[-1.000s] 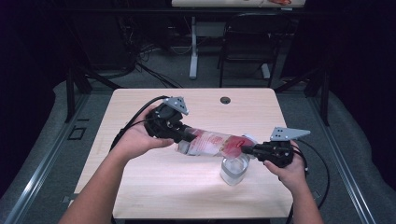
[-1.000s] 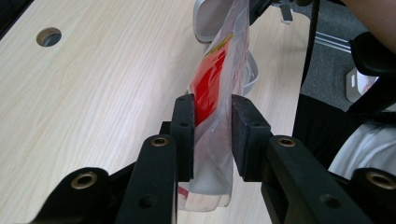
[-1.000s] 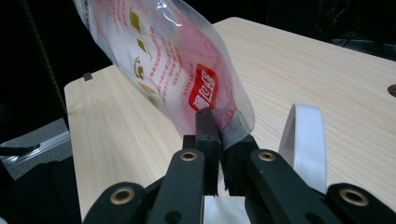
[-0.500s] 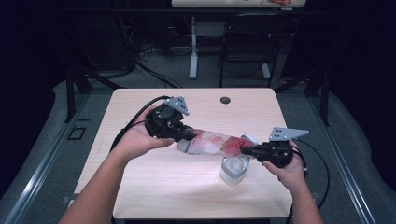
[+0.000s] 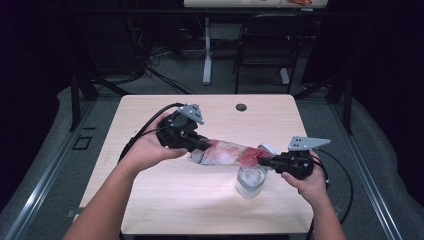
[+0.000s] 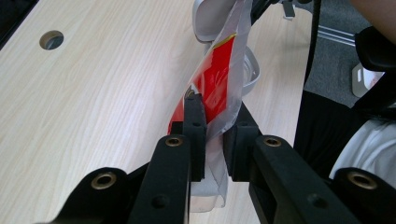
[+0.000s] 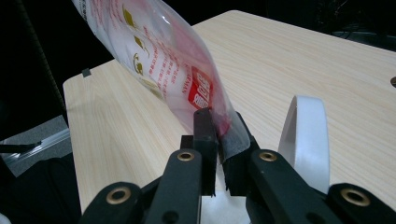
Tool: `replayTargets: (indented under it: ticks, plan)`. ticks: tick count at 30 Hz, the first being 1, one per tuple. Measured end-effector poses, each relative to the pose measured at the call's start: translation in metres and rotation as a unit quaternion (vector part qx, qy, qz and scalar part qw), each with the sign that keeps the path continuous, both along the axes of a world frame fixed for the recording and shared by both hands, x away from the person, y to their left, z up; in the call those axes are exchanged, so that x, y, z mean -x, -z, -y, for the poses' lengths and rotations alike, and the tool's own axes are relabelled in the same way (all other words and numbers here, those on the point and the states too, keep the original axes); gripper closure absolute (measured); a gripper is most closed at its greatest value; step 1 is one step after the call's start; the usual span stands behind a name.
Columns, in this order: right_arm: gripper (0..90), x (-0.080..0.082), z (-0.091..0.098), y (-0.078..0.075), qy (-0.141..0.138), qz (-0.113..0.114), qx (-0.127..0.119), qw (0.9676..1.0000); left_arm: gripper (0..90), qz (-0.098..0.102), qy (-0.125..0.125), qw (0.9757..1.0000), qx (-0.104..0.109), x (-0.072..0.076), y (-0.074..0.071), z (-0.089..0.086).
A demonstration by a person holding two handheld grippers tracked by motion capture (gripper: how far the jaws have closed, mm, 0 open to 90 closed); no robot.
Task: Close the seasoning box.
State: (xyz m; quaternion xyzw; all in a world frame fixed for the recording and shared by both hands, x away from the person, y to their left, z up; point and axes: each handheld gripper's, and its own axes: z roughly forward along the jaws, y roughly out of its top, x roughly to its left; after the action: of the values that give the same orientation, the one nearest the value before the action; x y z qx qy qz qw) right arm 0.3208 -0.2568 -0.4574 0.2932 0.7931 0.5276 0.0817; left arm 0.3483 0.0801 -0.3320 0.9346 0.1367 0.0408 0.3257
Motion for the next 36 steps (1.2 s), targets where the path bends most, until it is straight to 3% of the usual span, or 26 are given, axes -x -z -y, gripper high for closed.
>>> replayTargets:
  ticks: [36]
  plan:
    - [84.7, 0.003, 0.0057, -0.0055, -0.013, -0.007, 0.001, 0.9999, 81.1, -0.002, 0.009, 1.0, 0.002, 0.0012, -0.0046, 0.0054]
